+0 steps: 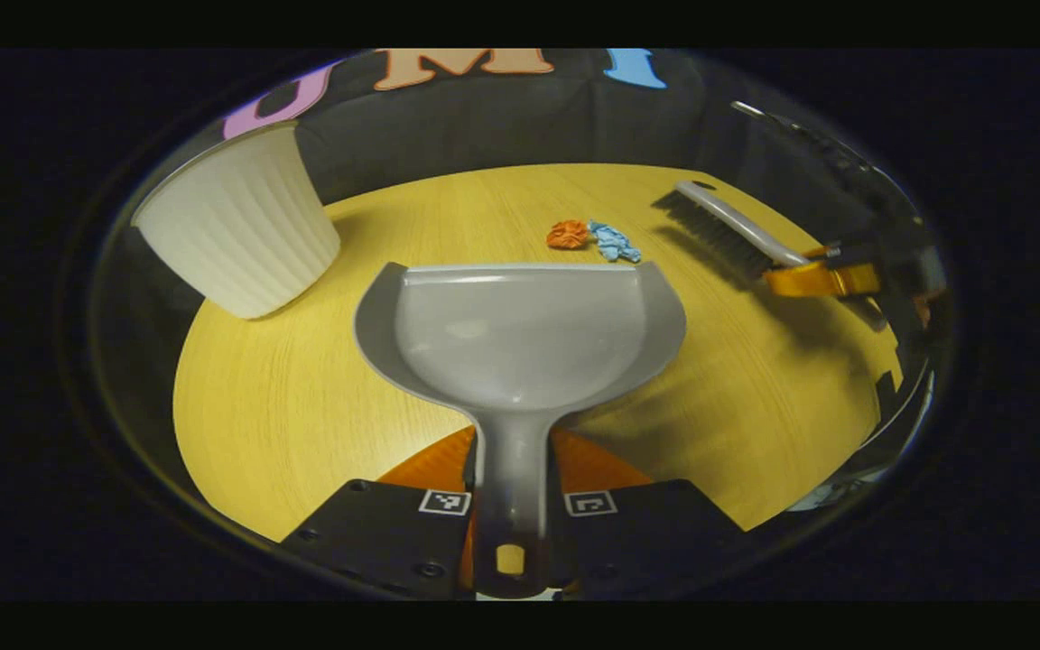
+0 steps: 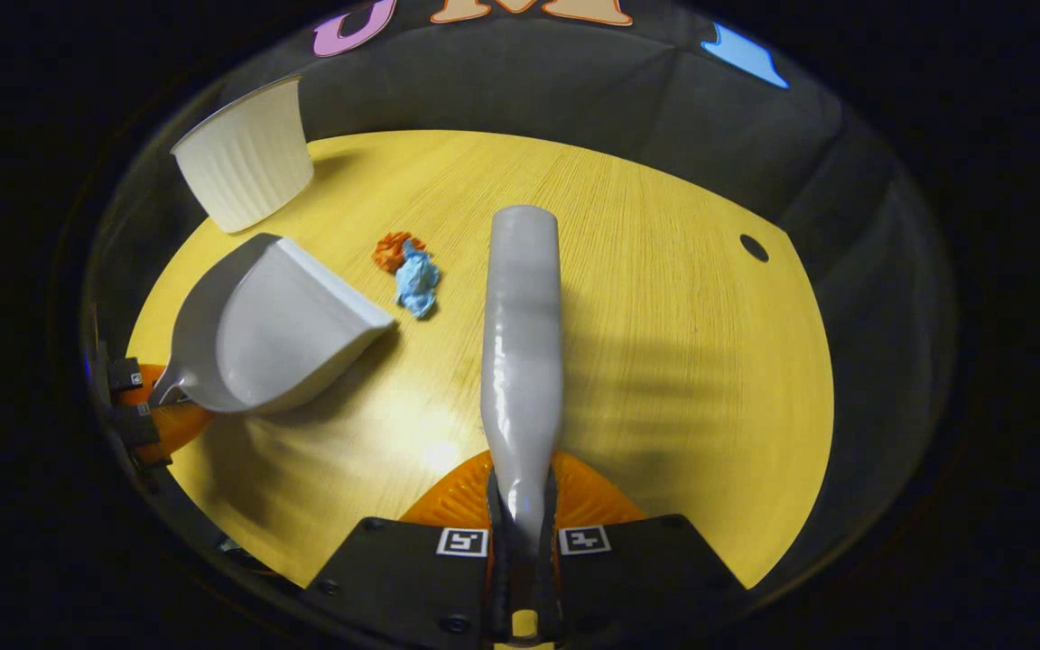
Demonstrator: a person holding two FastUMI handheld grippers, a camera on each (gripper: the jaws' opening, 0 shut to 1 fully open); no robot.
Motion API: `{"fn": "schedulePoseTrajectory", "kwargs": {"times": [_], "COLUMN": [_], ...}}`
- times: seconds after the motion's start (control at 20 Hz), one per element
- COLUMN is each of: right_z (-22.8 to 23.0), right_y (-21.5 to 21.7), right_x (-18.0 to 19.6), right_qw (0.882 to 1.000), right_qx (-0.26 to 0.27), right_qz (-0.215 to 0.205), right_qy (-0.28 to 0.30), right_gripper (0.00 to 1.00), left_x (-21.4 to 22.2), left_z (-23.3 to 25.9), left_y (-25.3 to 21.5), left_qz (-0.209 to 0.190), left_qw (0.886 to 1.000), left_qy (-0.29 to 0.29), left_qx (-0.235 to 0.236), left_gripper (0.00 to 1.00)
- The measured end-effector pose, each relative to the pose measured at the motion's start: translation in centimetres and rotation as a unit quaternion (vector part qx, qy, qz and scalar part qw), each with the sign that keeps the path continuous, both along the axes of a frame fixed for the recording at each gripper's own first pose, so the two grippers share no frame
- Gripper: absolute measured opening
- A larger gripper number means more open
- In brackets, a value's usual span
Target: Pick up the small broom and dustpan from the desktop, sweep the trash into the dustpan with the broom, and then empty the trash into the garbage bin.
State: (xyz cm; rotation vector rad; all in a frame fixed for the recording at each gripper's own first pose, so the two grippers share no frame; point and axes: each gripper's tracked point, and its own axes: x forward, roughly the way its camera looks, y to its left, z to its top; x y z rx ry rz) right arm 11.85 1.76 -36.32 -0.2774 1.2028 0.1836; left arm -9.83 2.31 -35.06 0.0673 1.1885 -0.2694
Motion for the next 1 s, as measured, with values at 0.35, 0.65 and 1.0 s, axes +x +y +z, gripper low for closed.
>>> {"fn": "schedulePoseTrajectory", "kwargs": {"times": [0.35, 0.65, 1.0], "right_z": [-2.0, -1.3, 0.9], "right_y": [3.4, 8.8, 8.8], "right_x": [4.9, 2.5, 5.7], "right_qw": [0.995, 0.956, 0.969], "right_qx": [-0.034, -0.009, 0.074], "right_qz": [0.074, 0.263, 0.227], "right_qy": [0.052, 0.130, 0.064], "right_gripper": [0.14, 0.14, 0.14], "left_x": [0.3, 0.9, 1.2], "left_z": [-0.4, -0.3, -0.2], "left_y": [0.1, 0.0, 0.0], "left_qz": [-0.027, -0.053, -0.038], "left_qw": [0.999, 0.998, 0.999], "left_qy": [0.011, 0.011, -0.018], "left_qx": [-0.016, -0.022, -0.023], "left_gripper": [0.23, 0.25, 0.26]}}
